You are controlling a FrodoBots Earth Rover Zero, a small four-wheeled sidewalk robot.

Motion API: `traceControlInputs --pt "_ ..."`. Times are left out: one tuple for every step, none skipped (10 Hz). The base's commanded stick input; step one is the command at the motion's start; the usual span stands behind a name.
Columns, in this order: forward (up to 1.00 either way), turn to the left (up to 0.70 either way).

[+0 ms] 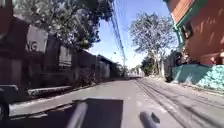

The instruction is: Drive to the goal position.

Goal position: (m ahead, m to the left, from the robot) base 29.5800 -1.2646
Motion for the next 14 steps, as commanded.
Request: traceControlInputs --pt "0.85 -0.13" --pt "0.85 0.0" --pt "0.85 0.0" --pt "0.85 0.0" --pt "0.85 0.0" --pt "0.85 0.0" --pt "0.85 0.0" --pt "0.85 0.0" --pt "0.85 0.0" --pt "0.85 0.0" --pt "0.85 0.0" --pt "0.85 0.0" --pt "0.85 0.0" --pt "0.85 0.0"
